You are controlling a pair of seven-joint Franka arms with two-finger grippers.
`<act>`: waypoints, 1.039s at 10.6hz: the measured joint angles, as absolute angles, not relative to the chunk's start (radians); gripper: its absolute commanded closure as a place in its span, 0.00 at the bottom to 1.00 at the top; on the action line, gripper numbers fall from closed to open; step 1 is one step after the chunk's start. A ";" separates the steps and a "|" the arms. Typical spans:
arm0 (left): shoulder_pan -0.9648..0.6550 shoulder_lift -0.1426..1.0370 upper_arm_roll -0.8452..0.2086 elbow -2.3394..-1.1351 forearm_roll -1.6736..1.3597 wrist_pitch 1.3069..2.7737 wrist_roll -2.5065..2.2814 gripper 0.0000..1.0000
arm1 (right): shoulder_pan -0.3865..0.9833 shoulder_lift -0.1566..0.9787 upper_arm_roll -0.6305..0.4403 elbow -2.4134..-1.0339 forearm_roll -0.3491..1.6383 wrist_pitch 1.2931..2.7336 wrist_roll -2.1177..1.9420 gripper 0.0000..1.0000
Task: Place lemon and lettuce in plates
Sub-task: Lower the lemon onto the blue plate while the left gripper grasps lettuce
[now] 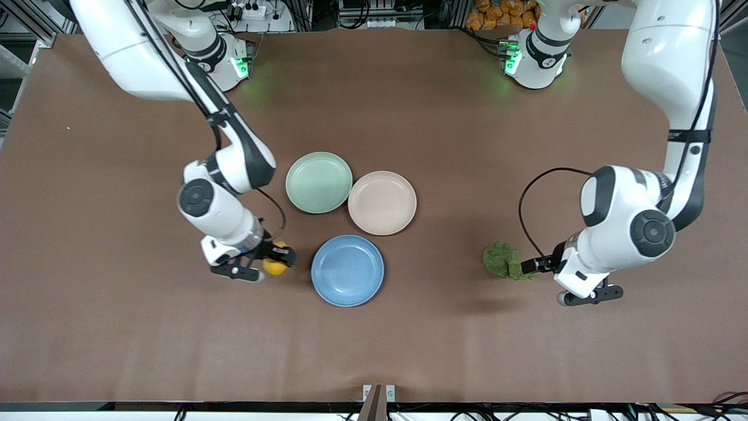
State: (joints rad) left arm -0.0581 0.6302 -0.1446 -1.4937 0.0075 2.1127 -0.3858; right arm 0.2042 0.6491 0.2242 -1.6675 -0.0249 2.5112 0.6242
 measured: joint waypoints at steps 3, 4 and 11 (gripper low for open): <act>-0.090 0.679 -0.146 -1.494 0.021 2.171 -0.500 0.00 | 0.260 0.714 0.230 -1.576 -0.024 2.588 0.657 0.76; -0.099 0.694 -0.146 -1.494 0.037 2.182 -0.535 0.00 | 0.279 0.730 0.234 -1.572 -0.024 2.638 0.669 0.75; -0.115 0.759 -0.146 -1.539 0.084 2.216 -0.576 0.00 | 0.337 0.848 0.238 -1.566 -0.026 2.786 0.681 0.29</act>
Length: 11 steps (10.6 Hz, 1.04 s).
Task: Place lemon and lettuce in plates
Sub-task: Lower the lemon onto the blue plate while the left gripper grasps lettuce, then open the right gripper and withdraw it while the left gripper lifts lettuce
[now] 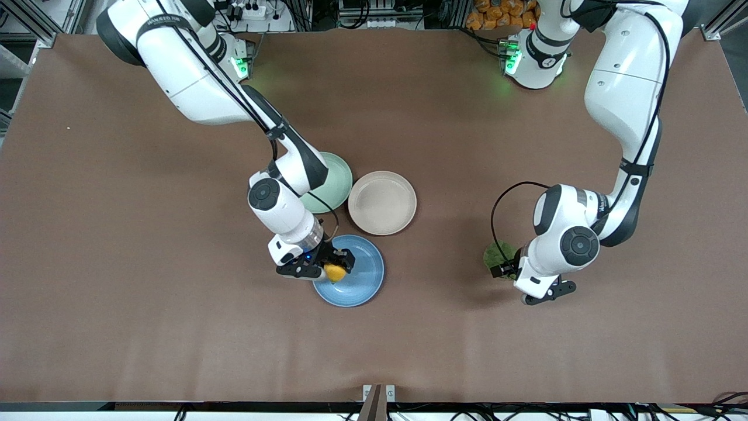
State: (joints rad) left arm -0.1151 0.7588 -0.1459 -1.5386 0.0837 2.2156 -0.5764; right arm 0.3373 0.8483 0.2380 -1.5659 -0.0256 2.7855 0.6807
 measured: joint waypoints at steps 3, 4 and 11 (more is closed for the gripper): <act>-0.119 0.775 -0.146 -1.542 0.092 2.232 -0.590 0.00 | 0.344 0.866 0.238 -1.560 -0.027 2.800 0.684 0.00; -0.122 0.780 -0.146 -1.543 0.093 2.237 -0.590 0.00 | 0.344 0.866 0.238 -1.554 -0.030 2.800 0.685 0.00; -0.124 0.804 -0.146 -1.544 0.093 2.250 -0.592 0.91 | 0.292 0.833 0.245 -1.376 -0.033 2.361 0.695 0.00</act>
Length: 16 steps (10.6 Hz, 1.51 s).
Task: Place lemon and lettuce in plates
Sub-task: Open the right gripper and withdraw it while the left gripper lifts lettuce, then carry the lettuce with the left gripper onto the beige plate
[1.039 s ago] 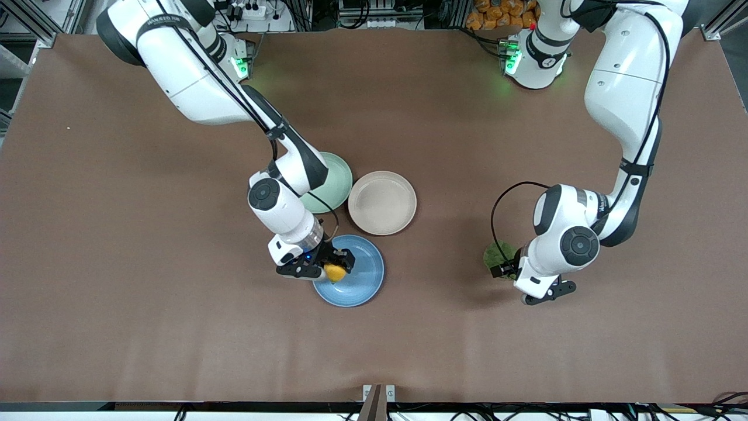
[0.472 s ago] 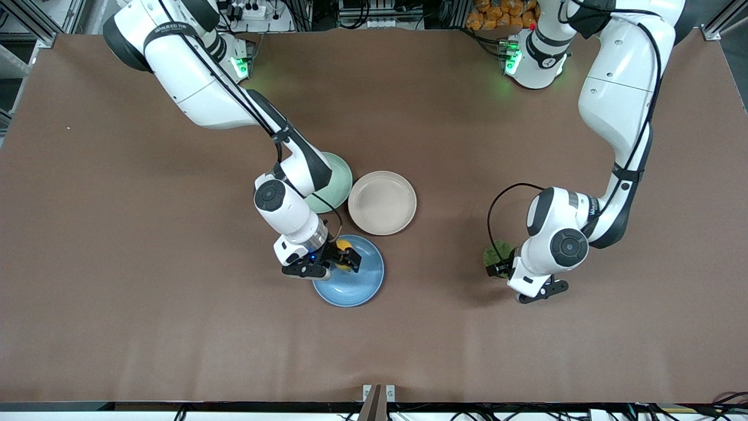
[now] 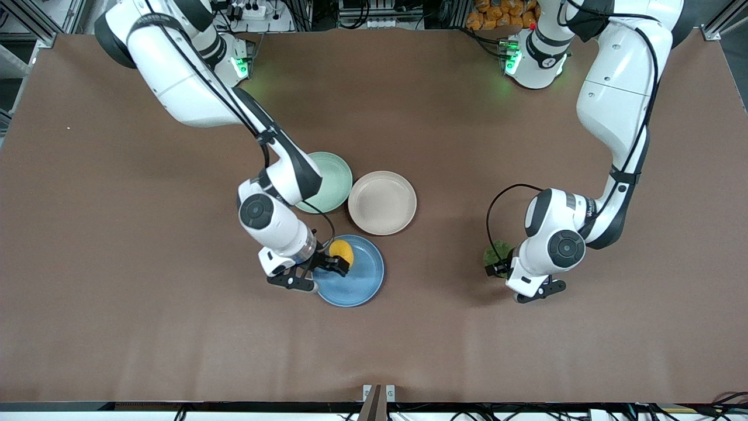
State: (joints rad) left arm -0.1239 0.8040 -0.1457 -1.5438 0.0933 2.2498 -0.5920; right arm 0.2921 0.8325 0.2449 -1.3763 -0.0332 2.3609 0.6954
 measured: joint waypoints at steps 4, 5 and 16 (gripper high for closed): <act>-0.133 0.800 -0.154 -1.534 0.095 2.259 -0.597 1.00 | 0.202 0.760 0.243 -1.320 -0.075 2.107 0.481 0.00; -0.134 0.800 -0.153 -1.532 0.095 2.259 -0.610 1.00 | 0.167 0.740 0.242 -1.323 -0.078 2.087 0.402 0.00; -0.402 0.659 -0.163 -1.521 0.096 2.022 -0.952 1.00 | -0.017 0.328 0.059 -1.489 -0.084 1.670 0.028 0.00</act>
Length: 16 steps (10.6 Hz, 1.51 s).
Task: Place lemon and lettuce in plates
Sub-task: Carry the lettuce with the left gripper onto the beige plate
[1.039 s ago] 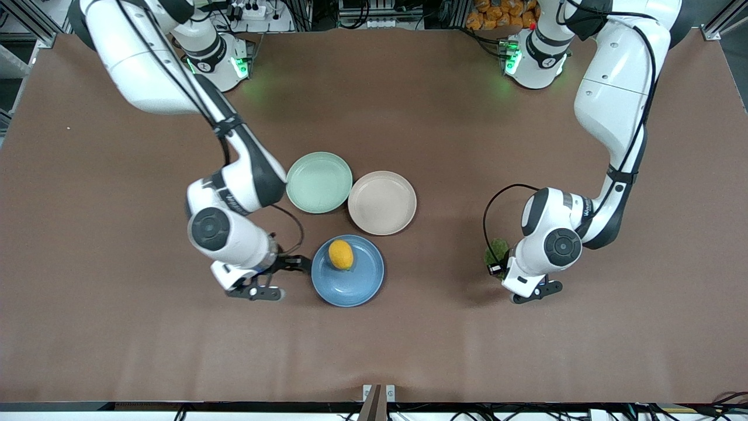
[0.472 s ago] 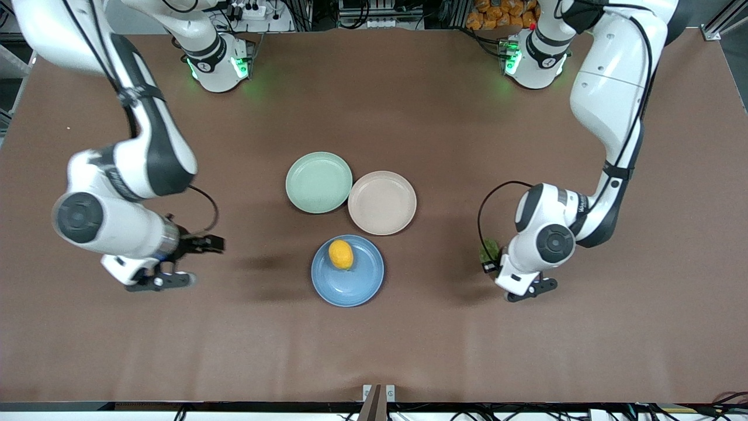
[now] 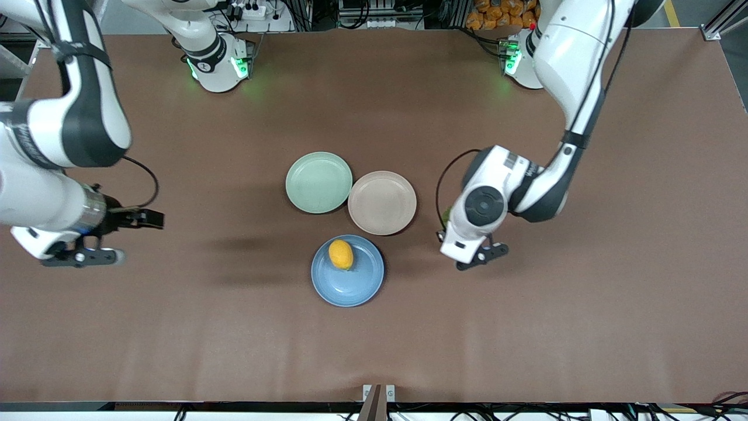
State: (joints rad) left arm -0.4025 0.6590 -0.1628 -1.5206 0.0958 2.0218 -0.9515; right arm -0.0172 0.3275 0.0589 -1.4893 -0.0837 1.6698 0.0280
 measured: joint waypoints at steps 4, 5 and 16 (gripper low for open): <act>-0.526 0.656 -0.171 -1.520 0.089 2.021 -1.126 1.00 | -0.032 0.248 0.012 -1.493 -0.084 1.635 -0.033 0.00; -0.551 0.656 -0.173 -1.519 0.079 2.021 -1.145 1.00 | -0.032 0.227 -0.005 -1.493 -0.084 1.632 -0.033 0.00; -0.667 0.656 -0.175 -1.452 0.041 2.034 -1.259 0.00 | -0.032 0.129 -0.065 -1.473 -0.078 1.577 -0.034 0.00</act>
